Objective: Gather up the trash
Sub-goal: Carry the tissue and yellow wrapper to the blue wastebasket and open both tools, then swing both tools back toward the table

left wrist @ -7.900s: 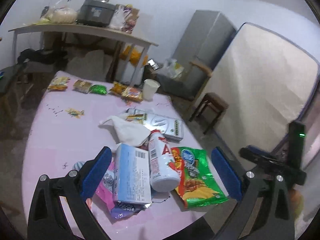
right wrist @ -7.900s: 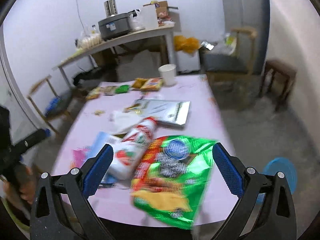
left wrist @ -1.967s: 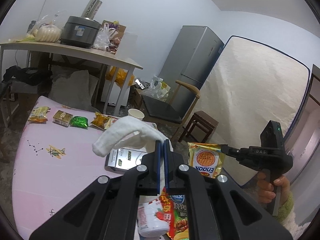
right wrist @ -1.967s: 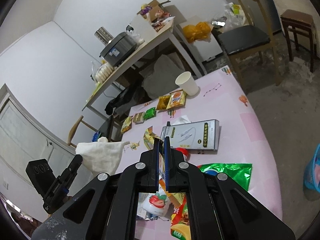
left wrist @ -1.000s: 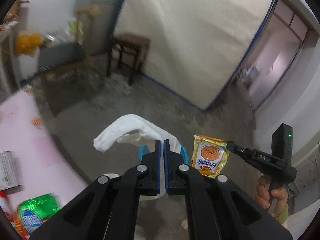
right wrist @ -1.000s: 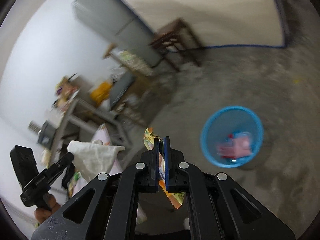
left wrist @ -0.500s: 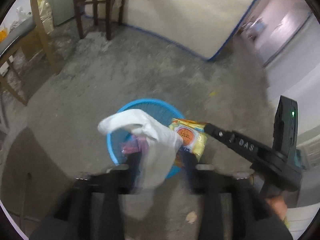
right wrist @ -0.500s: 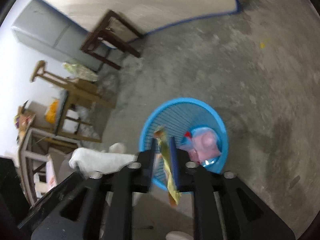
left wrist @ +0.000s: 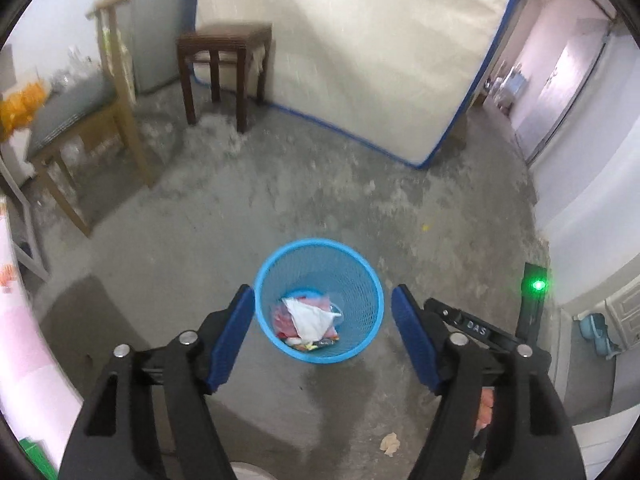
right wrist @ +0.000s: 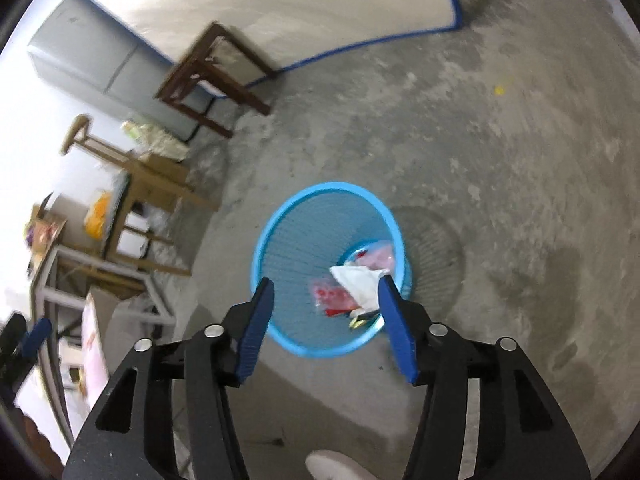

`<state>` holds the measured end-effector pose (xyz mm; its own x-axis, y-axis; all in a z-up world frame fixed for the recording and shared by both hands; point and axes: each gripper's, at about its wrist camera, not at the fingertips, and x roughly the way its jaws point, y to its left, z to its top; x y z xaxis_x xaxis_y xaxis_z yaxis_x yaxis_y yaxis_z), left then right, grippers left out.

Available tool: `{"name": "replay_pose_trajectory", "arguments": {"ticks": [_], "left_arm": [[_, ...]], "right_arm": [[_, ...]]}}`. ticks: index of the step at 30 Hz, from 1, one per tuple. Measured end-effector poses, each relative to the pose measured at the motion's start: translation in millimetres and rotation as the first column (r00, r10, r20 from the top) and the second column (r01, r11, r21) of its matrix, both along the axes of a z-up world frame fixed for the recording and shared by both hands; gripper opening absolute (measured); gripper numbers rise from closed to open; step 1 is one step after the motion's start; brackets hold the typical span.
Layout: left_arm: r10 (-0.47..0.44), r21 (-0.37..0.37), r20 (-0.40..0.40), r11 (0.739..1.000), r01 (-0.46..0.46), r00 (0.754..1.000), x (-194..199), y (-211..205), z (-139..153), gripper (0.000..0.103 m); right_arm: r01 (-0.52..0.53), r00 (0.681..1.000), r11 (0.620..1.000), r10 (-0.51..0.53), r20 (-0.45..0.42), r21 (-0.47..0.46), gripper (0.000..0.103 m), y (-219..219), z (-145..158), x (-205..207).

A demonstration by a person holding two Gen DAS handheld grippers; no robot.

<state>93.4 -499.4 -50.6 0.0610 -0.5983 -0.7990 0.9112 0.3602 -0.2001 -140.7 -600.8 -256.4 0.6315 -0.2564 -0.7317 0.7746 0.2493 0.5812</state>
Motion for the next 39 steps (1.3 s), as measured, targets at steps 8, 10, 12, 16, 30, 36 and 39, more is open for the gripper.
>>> {"name": "replay_pose_trajectory", "arguments": {"ticks": [8, 10, 12, 16, 30, 36, 39], "left_arm": [[0.105, -0.122, 0.111, 0.988, -0.092, 0.988, -13, 148, 87, 0.087], [0.167, -0.177, 0.13, 0.974, -0.143, 0.977, -17, 197, 99, 0.093], [0.222, -0.2, 0.142, 0.961, -0.192, 0.964, -20, 233, 105, 0.094], [0.339, -0.22, 0.18, 0.929, -0.298, 0.924, -22, 299, 106, 0.096], [0.635, -0.3, 0.154, 0.76, -0.577, 0.757, -21, 503, 75, 0.098], [0.724, -0.333, 0.05, 0.661, -0.672, 0.688, -14, 566, 46, 0.097], [0.74, -0.339, 0.038, 0.642, -0.688, 0.672, -13, 585, 36, 0.097]], "right_arm": [[-0.217, 0.975, 0.964, 0.222, 0.014, -0.157, 0.073, 69, 85, 8], [-0.293, 0.953, 0.938, 0.301, 0.02, -0.186, 0.077, 92, 104, 19], [-0.363, 0.927, 0.91, 0.375, 0.02, -0.201, 0.079, 115, 120, 34], [-0.482, 0.866, 0.844, 0.5, 0.019, -0.237, 0.08, 159, 147, 66], [-0.769, 0.598, 0.591, 0.8, 0.048, -0.244, 0.081, 301, 192, 173], [-0.836, 0.507, 0.491, 0.862, -0.002, -0.244, 0.081, 360, 201, 207], [-0.86, 0.468, 0.452, 0.884, -0.015, -0.236, 0.081, 386, 205, 226]]}}
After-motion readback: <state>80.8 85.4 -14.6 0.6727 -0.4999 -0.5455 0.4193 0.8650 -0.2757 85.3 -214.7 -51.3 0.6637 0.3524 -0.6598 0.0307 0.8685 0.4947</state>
